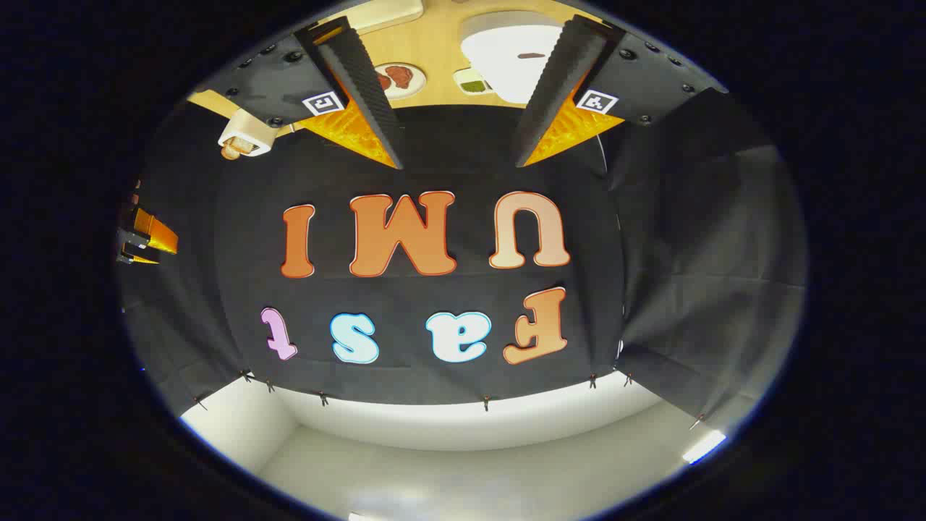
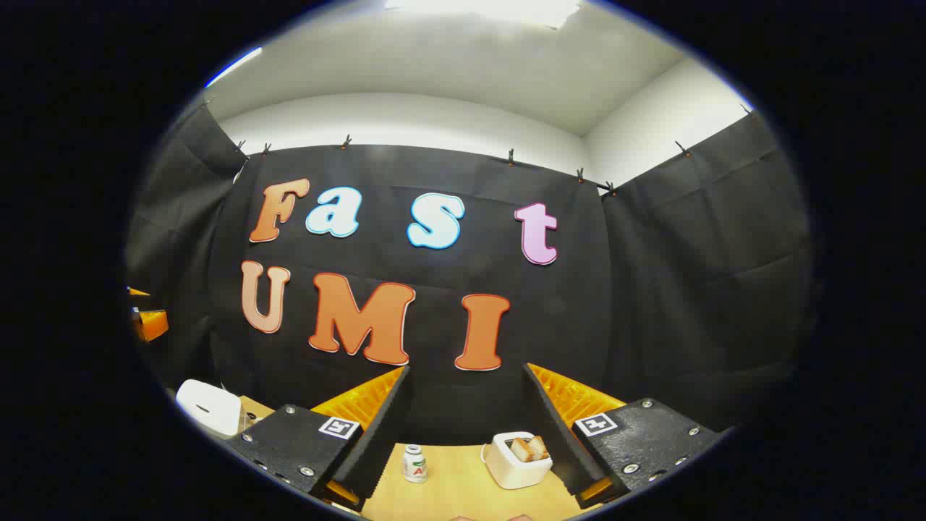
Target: Close the left gripper, press the button to open the rice cooker; take a wooden spoon from the chopstick holder with the right hand, scoop a spoonful of rice and pour it into the rice cooker, then put the wooden spoon back into the chopstick holder.
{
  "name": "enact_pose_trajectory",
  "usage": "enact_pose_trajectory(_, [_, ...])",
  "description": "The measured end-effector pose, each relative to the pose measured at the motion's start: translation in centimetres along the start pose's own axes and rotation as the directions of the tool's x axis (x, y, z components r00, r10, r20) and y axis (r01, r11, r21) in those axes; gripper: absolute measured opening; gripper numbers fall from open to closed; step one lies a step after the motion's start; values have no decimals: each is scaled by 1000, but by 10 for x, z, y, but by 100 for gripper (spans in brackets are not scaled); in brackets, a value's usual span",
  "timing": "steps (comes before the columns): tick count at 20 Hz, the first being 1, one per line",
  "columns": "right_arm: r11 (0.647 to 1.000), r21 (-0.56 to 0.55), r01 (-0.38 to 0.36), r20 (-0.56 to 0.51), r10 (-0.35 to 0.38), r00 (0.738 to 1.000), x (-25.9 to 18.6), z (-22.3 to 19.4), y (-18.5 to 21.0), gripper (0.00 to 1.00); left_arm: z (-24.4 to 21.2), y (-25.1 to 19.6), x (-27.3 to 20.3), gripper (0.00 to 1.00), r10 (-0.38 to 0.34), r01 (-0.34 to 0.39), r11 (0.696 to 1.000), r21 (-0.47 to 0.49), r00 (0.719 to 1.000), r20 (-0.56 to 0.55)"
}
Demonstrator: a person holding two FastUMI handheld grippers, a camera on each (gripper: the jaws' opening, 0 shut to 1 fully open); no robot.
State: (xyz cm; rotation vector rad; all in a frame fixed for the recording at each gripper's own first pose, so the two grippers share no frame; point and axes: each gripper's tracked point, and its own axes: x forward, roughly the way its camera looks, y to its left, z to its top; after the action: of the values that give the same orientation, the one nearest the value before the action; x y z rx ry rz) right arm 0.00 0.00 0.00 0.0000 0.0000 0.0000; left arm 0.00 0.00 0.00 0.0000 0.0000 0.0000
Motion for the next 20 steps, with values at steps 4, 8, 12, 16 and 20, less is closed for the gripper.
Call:
enact_pose_trajectory(4, [999, 12, -30, -31, 30, 999, -11, 3, 45, 90, 0, 34, -1, 98, -7, 6, 1000, 6, 1000, 18])
enact_pose_trajectory(8, [998, -54, -20, -43, 18, 999, -24, 8, 49, 95, -6, 43, -9, 99, -26, 26, 1000, -16, 1000, 7])
enact_pose_trajectory(12, [992, -100, -74, -41, 71, 997, -34, 4, 41, 95, -5, 46, -26, 99, 51, -51, 999, -16, 999, -7])
enact_pose_trajectory(16, [992, -99, -84, -49, 79, 996, -31, -2, 16, 95, -2, 37, -37, 99, 123, -123, 992, -9, 992, -2])
enact_pose_trajectory(20, [994, -83, -75, -29, 73, 997, -23, -3, 3, 95, 12, 34, -42, 98, 155, -155, 988, 12, 988, 25])
